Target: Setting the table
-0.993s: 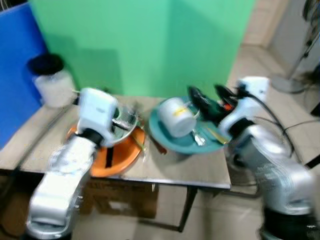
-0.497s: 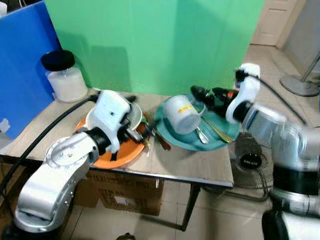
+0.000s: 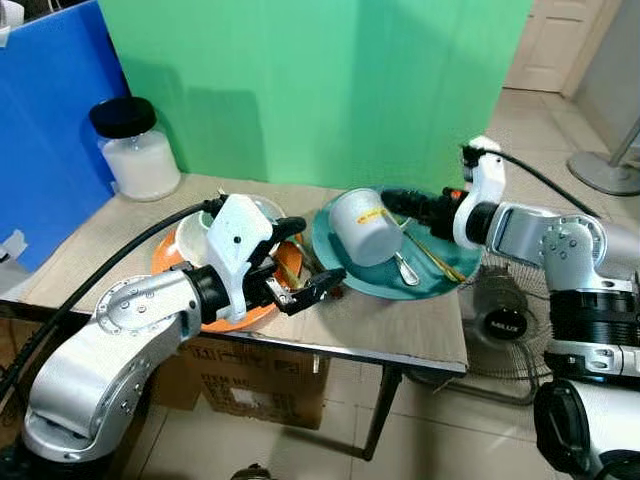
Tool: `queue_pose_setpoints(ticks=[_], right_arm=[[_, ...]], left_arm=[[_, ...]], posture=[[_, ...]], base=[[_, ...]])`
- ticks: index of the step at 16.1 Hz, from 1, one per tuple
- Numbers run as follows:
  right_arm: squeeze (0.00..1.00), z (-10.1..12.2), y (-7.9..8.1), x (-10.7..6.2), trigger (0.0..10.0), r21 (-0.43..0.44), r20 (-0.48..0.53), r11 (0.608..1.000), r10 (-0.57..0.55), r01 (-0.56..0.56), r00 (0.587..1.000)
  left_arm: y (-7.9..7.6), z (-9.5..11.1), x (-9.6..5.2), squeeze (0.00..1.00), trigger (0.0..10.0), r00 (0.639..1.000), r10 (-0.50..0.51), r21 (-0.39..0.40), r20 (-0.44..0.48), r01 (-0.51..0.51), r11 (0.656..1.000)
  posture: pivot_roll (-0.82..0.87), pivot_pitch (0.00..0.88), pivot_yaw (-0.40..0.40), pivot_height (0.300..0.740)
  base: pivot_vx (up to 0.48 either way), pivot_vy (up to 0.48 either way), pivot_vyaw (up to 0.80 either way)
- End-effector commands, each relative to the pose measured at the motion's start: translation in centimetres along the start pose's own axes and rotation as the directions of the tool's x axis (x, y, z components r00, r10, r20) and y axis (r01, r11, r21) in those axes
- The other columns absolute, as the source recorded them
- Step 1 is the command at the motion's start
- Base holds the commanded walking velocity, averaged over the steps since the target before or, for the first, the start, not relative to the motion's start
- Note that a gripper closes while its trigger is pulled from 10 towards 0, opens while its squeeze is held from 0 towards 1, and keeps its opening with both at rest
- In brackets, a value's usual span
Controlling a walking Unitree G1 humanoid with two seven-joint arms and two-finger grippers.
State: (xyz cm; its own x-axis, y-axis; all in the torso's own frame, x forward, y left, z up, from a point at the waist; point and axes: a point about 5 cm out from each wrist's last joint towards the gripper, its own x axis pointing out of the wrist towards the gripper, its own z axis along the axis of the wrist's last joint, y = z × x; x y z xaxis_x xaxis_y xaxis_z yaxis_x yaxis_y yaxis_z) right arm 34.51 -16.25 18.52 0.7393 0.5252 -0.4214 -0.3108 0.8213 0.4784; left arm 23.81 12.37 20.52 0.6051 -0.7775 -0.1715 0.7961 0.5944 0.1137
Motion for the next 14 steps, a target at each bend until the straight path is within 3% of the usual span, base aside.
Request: queue_pose_setpoints(ticks=[1,2,3,5,6,8,10,11,14], right_arm=[[0.0,0.08,-0.13,0.1,10.0,0.023,0.001,1.0,-0.003,0.003,1.0],[0.0,-0.03,-0.19,0.18,10.0,0.028,-0.002,1.0,-0.005,0.005,1.0],[0.0,-0.16,-0.29,0.35,7.8,0.043,-0.004,0.999,-0.007,0.007,1.0],[0.0,-0.13,-0.4,0.58,6.2,0.088,0.009,0.996,-0.004,0.003,1.0],[0.0,-0.07,-0.41,0.66,4.3,0.118,0.016,0.993,0.004,-0.006,1.0],[0.0,-0.05,-0.33,0.72,2.2,0.157,0.018,0.987,0.025,-0.028,1.0],[0.0,0.02,-0.47,0.77,1.6,0.235,0.021,0.971,0.048,-0.052,0.999],[0.0,-0.03,-0.58,0.81,0.2,0.252,0.017,0.966,0.049,-0.052,0.999],[0.0,-0.14,-0.84,0.78,0.0,0.271,0.01,0.962,0.042,-0.043,0.999]], left_arm=[[-0.05,0.33,-0.2,0.0,10.0,1.0,-0.01,0.012,0.001,0.01,1.0],[-0.05,0.32,-0.2,0.0,10.0,1.0,-0.011,0.011,-0.001,0.011,1.0],[-0.05,0.38,-0.14,0.0,10.0,1.0,-0.013,0.01,-0.001,0.013,1.0],[-0.01,0.51,-0.05,0.0,10.0,1.0,-0.015,0.01,-0.002,0.015,1.0],[-0.01,0.52,-0.01,0.0,10.0,1.0,-0.016,0.009,-0.002,0.016,1.0],[-0.1,0.51,0.02,0.0,10.0,1.0,-0.024,0.005,-0.002,0.024,1.0],[-0.13,0.46,0.1,0.0,10.0,1.0,-0.024,0.004,-0.006,0.024,1.0],[-0.13,0.45,0.1,0.0,10.0,1.0,-0.024,0.003,-0.008,0.024,1.0],[-0.13,0.43,0.06,0.0,10.0,1.0,-0.022,0.004,-0.013,0.022,1.0]], posture=[[0.16,0.0,0.008,0.74],[0.16,0.0,0.009,0.74],[0.16,0.0,0.01,0.74],[0.16,0.0,0.013,0.74],[0.16,0.0,0.014,0.74],[0.16,0.0,0.015,0.74],[0.16,0.0,0.015,0.74],[0.16,0.0,0.015,0.74],[0.16,0.0,0.017,0.74]], base=[[0.0,0.0,0.0],[0.0,0.0,0.0],[0.0,0.0,0.0],[0.0,0.0,0.0],[0.0,0.0,0.0],[0.0,0.0,0.0],[0.0,0.0,0.0],[0.0,0.0,0.0],[0.0,0.0,0.0]])
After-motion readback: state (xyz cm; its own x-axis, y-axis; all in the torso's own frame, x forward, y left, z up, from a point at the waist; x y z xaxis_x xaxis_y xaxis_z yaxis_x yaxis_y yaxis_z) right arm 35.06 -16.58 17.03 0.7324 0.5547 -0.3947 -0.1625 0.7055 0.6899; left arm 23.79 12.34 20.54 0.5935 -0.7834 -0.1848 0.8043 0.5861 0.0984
